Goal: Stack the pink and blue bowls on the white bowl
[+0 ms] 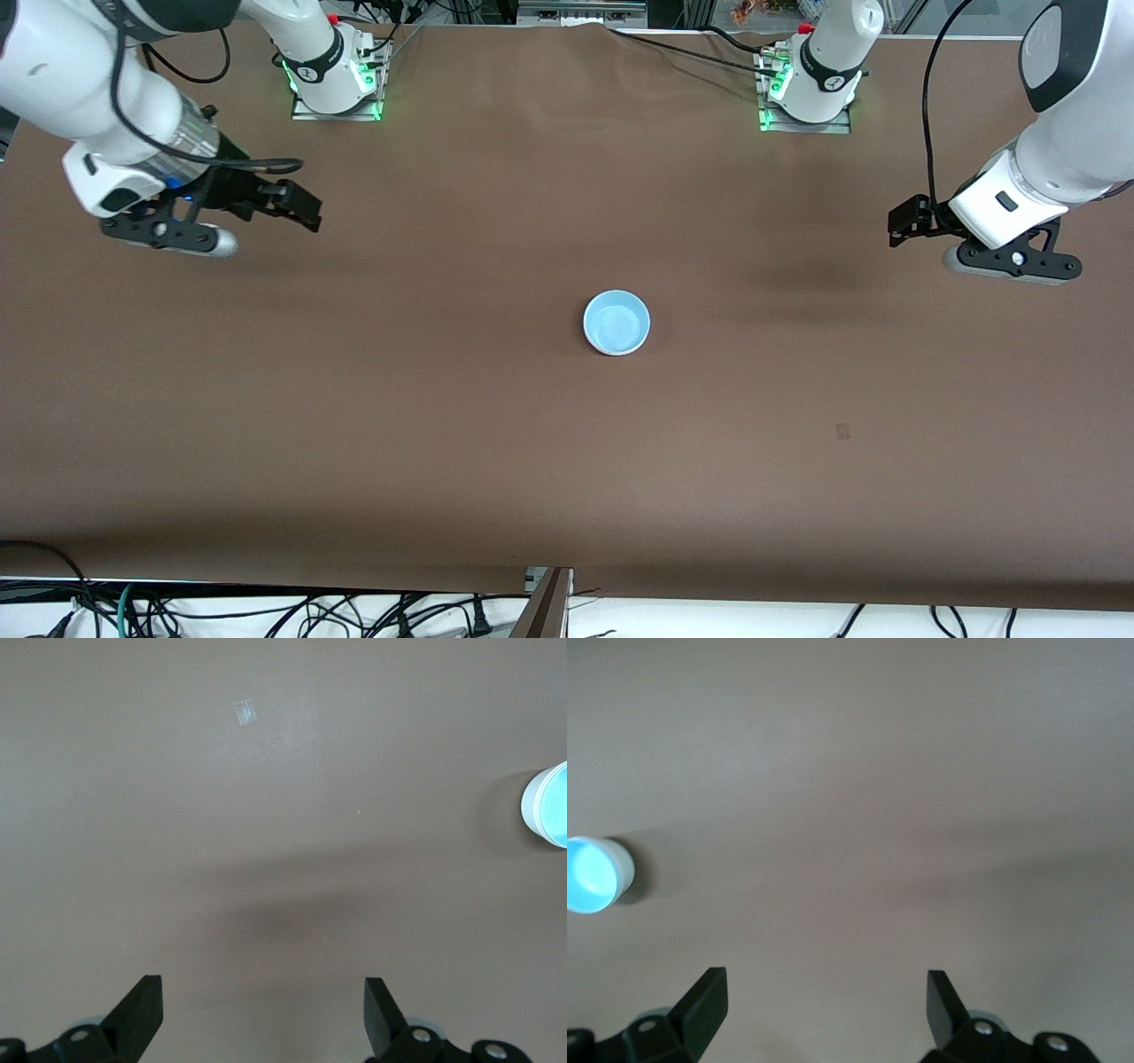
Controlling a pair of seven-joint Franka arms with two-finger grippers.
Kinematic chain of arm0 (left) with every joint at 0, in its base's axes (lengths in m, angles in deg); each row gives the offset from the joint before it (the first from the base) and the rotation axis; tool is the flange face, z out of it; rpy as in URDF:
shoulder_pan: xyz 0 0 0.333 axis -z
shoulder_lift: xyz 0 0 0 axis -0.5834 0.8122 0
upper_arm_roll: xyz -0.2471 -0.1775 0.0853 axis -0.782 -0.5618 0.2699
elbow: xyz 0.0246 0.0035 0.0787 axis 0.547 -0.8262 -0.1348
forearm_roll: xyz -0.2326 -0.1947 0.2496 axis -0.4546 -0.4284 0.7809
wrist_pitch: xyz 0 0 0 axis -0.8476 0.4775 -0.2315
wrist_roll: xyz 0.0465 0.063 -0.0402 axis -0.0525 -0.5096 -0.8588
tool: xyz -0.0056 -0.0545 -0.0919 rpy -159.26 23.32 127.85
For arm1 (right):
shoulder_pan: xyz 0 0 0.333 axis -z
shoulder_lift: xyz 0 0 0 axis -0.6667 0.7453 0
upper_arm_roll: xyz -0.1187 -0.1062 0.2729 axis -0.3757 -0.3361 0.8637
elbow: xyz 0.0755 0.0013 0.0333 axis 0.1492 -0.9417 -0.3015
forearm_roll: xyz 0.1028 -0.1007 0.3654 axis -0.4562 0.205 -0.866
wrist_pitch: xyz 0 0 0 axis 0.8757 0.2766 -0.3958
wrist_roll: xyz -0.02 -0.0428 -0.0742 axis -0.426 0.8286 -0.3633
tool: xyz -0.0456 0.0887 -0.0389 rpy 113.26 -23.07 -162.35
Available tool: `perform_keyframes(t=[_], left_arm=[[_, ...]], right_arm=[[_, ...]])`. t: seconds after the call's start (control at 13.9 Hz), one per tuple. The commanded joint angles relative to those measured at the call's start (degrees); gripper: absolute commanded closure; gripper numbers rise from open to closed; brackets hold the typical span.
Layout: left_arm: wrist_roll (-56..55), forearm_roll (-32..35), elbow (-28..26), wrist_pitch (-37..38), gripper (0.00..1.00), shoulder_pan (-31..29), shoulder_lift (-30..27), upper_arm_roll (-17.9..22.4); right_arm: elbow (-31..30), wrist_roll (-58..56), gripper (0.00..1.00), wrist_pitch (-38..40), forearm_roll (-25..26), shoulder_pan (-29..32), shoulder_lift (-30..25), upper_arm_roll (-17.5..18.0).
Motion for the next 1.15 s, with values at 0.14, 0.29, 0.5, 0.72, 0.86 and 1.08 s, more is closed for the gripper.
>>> perform_keyframes(t=[0.14,0.29,0.5,0.72,0.86,1.08], left_arm=[[1.43,-0.80,-0.54,-0.62,0.00,0.05,-0.30,0.37],[1.34,-0.80,-0.54,-0.54,0.00,0.05,-0.39,0.37],[1.34,-0.80,-0.54,-0.53,0.00,0.05,-0.39,0.28],[1.34,-0.89,-0.36,0.08,0.00,0.05,-0.30,0.37],[1.43,-0.89,-0.36,0.17,0.00,0.05,-0.30,0.37],[1.34,-0.89,-0.36,0.17,0.00,0.05,-0.30,0.37]], right_arm=[[-0.32,-6.15,0.01,0.86,2.26,22.74,-2.21,21.28],[-1.90,-12.36,0.01,2.18,3.58,23.47,-2.92,21.49],[-2.17,-19.15,0.01,2.18,5.86,23.47,-2.57,20.09],[-1.64,-27.67,0.01,4.81,8.76,23.47,-2.57,17.64],[-1.47,-29.98,0.01,5.96,9.03,23.47,-2.57,16.84],[-0.41,-30.07,0.01,5.26,9.91,23.47,-2.40,15.88]])
